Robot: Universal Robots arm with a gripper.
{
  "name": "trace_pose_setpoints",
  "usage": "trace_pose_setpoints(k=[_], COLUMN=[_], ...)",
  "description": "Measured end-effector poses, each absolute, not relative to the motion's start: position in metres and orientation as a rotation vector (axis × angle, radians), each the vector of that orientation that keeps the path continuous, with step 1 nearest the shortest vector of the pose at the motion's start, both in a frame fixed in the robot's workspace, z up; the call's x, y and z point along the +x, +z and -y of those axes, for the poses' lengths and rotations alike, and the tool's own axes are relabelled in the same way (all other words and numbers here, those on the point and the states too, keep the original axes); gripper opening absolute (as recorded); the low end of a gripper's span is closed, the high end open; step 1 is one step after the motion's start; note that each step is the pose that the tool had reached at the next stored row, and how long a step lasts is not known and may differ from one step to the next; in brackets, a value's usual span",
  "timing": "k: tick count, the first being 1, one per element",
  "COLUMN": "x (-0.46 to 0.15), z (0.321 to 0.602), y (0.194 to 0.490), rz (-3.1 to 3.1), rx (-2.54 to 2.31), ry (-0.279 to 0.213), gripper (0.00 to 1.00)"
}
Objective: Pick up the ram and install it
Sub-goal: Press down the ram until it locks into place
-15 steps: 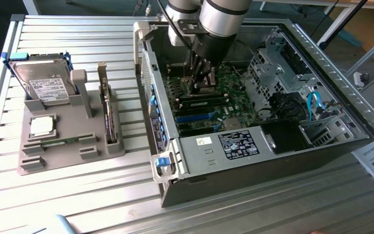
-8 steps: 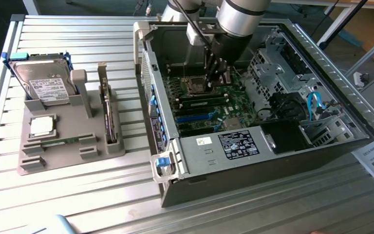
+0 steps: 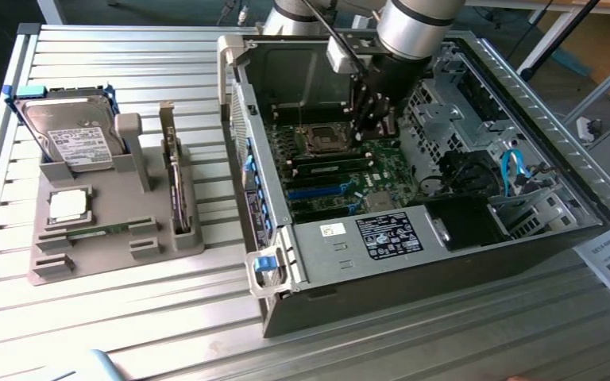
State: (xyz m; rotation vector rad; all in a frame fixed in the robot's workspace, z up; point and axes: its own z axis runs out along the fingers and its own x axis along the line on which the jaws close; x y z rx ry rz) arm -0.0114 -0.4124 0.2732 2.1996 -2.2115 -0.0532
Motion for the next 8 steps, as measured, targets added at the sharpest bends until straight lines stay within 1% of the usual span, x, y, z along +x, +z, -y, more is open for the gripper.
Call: trace_pose_setpoints(k=[8], x=[-0.0021], z=[0.4123], y=[0.2742], rz=[2.210], rx=[2.199], ry=[-0.055], gripper=[0.10])
